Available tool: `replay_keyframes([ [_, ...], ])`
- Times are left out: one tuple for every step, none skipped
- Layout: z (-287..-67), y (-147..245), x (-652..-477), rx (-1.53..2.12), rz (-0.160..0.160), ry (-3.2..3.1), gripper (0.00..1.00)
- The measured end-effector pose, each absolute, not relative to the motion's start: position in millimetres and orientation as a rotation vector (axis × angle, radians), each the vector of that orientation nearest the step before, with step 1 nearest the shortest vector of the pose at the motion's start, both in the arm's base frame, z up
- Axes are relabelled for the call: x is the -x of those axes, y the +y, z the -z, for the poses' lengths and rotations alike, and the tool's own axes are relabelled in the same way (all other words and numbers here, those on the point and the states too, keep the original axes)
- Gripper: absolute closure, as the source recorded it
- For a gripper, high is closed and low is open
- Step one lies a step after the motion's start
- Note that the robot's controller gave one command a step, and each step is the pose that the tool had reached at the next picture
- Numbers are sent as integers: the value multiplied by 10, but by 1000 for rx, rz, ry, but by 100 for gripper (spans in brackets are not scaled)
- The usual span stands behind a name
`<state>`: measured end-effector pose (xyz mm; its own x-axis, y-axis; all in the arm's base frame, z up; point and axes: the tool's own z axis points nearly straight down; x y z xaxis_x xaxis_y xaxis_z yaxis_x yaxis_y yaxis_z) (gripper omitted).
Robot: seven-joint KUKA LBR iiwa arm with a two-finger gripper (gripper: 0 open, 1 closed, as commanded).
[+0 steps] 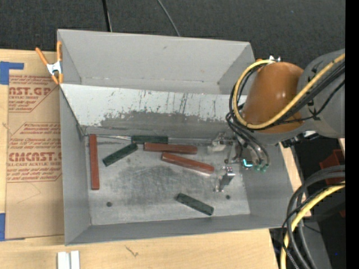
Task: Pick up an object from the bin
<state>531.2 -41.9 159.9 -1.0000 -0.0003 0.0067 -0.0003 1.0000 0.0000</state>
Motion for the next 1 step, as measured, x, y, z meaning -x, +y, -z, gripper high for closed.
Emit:
replay_keyframes([
  [-1639, -419, -5332, -1, -1, -3143, 0],
])
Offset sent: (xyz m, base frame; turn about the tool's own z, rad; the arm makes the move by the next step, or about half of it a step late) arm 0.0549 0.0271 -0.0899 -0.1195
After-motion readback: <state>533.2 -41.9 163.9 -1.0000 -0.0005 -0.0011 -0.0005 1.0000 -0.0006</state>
